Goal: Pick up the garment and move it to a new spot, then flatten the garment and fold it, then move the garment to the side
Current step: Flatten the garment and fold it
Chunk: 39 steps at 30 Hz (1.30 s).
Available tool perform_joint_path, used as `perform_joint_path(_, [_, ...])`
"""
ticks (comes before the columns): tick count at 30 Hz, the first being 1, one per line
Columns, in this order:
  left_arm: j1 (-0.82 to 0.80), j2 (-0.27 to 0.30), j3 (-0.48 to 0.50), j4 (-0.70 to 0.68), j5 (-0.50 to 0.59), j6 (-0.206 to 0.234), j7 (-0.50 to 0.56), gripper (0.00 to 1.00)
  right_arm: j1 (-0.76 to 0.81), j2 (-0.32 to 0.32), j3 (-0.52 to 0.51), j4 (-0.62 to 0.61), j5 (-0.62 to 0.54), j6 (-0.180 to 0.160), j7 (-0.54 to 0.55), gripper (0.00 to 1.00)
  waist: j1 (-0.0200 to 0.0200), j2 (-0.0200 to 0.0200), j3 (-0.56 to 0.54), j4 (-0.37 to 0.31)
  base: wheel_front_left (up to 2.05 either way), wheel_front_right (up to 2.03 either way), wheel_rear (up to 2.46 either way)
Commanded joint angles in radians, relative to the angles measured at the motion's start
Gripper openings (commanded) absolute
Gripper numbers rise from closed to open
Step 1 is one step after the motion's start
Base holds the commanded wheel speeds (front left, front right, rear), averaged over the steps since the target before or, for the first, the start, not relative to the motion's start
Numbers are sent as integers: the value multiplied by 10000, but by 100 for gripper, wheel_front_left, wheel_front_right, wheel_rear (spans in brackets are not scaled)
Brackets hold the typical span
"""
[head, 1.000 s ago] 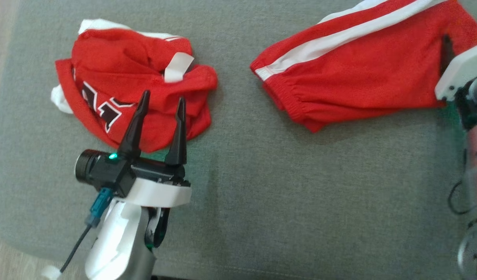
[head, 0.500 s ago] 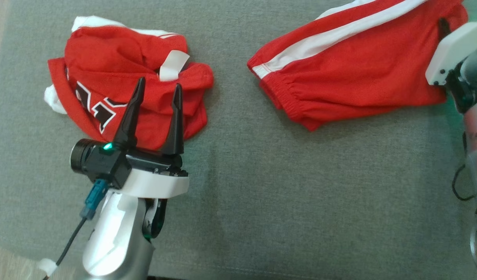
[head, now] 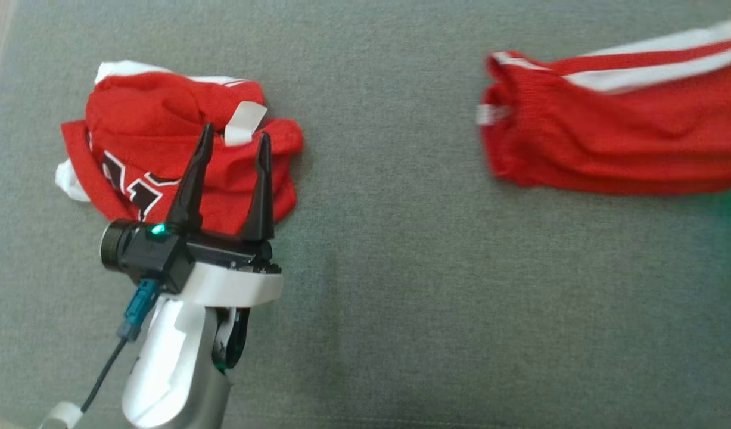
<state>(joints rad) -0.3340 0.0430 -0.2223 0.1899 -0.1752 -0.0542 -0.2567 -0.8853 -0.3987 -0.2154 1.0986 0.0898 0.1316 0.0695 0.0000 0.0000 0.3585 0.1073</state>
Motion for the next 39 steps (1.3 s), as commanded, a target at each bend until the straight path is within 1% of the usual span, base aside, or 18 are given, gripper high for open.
perform_joint_path(1, [138, 74, 412, -298, 66, -16, -51, 100, 170, -242, -115, -186, -175, -9, -193, 0, 0, 0, -97, -78, 0, 0, 0])
perform_joint_path(4, [190, 74, 414, -294, 62, -24, -51, 100, 240, -238, -593, -36, -455, -9, -416, 0, 0, 0, -179, -114, 0, 0, 0])
perform_joint_path(7, [260, 73, 400, -284, 60, -22, -51, 100, 223, -7, -946, -35, -619, -9, -750, 0, 0, 0, -305, -135, 0, 0, 0])
perform_joint_path(12, [431, 73, 405, -234, 101, -25, -51, 100, 105, 573, -1024, -184, -664, -9, -1338, 0, 0, 0, -636, -162, 0, 0, 0])
perform_joint_path(14, [468, 73, 420, -223, 115, -25, -51, 100, 78, 699, -971, -209, -646, -9, -1438, 0, 0, 0, -712, -167, 0, 0, 0])
perform_joint_path(20, [727, 73, 496, -202, 146, -9, -51, 100, -69, 1578, -378, -488, -355, -9, -1875, 0, 0, 0, -1150, -182, 0, 0, 0])
perform_joint_path(29, [1046, 72, 511, -225, 112, 19, -51, 100, 168, 2774, 774, -964, 310, -9, -2085, 0, 0, 0, -1565, 5, 0, 0, 0])
perform_joint_path(34, [1111, 72, 470, -227, 65, 67, -51, 100, 418, 3211, 1425, -1053, 639, -9, -2089, 0, 0, 0, -1673, 138, 0, 0, 0])
perform_joint_path(39, [1176, 72, 406, -228, 17, 114, -51, 100, 746, 3435, 2181, -1096, 1044, -9, -2133, 0, 0, 0, -1754, 262, 0, 0, 0])
